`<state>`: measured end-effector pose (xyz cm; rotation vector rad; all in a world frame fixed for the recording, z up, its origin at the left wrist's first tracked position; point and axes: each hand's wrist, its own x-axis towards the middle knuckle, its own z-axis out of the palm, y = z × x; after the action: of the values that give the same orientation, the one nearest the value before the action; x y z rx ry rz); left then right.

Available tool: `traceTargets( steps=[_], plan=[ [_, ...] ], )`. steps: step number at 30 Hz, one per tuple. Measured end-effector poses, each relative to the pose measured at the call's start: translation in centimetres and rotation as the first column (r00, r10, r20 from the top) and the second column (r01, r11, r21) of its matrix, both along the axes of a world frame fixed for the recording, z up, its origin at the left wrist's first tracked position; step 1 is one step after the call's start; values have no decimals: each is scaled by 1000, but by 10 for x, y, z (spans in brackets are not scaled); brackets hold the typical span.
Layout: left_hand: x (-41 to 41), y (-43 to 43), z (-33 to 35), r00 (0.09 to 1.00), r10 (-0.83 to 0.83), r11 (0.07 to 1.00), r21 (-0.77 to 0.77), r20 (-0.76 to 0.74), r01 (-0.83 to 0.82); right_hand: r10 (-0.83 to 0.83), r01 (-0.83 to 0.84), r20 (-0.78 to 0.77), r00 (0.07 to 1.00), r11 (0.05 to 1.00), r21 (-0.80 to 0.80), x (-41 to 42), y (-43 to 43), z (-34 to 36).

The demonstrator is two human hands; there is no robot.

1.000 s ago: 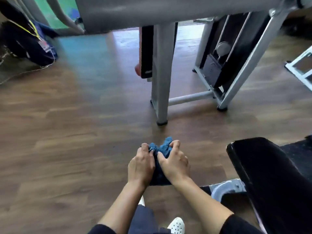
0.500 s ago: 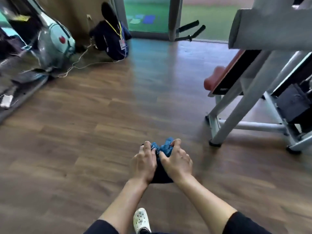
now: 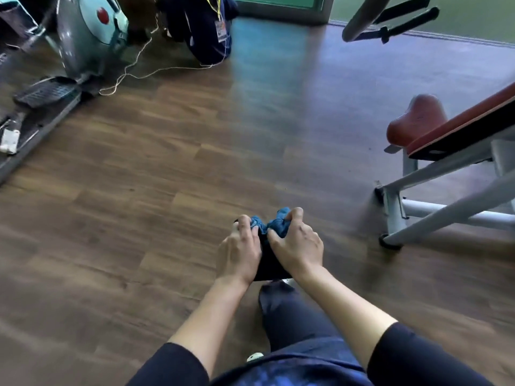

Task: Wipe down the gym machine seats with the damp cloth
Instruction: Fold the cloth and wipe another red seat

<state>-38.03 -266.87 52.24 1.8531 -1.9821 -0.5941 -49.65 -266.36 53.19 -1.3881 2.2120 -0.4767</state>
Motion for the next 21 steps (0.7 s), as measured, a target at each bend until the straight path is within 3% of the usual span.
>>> traceTargets(
  steps=[12, 21],
  plan=[
    [-50, -306, 5, 1000, -9, 998, -63, -2, 8, 82, -81, 19, 996, 996, -32, -53, -309, 8],
    [-85, -522, 5, 998, -42, 990, -139, -49, 35, 21, -19, 36, 999, 998, -53, -86, -514, 7]
  ],
)
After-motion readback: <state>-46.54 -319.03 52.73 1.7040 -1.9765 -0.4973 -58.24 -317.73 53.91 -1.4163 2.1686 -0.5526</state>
